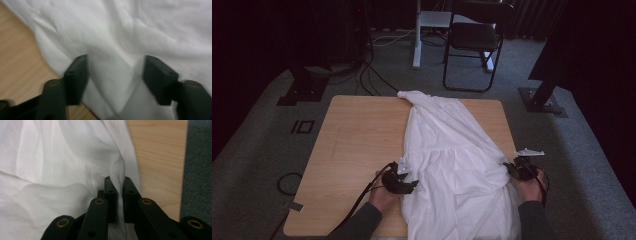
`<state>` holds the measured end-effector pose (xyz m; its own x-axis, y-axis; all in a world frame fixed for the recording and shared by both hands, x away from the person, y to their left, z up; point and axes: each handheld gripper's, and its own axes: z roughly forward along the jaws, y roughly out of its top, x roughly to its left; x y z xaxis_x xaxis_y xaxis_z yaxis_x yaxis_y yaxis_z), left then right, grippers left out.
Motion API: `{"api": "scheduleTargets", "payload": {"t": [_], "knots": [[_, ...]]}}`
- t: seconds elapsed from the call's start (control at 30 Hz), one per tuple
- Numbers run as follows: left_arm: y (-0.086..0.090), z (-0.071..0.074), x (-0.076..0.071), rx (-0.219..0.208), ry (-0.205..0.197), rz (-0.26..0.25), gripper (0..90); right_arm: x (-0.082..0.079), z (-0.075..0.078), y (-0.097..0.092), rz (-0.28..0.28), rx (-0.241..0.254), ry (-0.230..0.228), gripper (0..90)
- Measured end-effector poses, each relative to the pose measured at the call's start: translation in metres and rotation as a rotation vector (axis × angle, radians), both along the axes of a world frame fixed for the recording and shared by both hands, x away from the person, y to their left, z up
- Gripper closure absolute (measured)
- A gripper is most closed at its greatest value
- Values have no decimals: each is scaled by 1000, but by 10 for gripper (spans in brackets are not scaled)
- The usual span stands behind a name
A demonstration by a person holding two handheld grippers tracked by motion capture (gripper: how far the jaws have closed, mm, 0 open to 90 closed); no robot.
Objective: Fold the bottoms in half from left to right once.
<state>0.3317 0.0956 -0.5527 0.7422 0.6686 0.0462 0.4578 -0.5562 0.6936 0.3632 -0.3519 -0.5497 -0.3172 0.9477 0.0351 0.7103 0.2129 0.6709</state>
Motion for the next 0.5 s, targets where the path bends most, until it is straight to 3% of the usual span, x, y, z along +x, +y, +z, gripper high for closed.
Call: {"api": "scheduleTargets", "payload": {"t": [0.07, 0.1, 0.2, 0.3, 0.33, 0.37, 0.4, 0.5], "knots": [[-1, 4, 4, 68, -18, 29, 783, 1, -2, 2, 3, -1, 4, 828], [0, 5, 6, 90, -30, 39, 842, 1, -1, 3, 4, -4, 5, 823], [10, 7, 17, 111, -34, 101, 877, 2, -1, 9, 23, -8, 8, 810], [30, 10, 32, 127, -48, 204, 880, 4, -1, 18, 51, 5, 8, 808], [30, 10, 32, 127, -48, 204, 881, 4, -1, 18, 51, 5, 8, 808], [47, 12, 44, 126, -49, 277, 881, 5, -1, 22, 59, 9, 8, 810], [57, 13, 53, 124, -46, 321, 882, 10, -2, 30, 79, 25, 12, 809], [75, 17, 71, 139, -52, 411, 882, 21, -3, 45, 116, 44, 5, 805]]}}
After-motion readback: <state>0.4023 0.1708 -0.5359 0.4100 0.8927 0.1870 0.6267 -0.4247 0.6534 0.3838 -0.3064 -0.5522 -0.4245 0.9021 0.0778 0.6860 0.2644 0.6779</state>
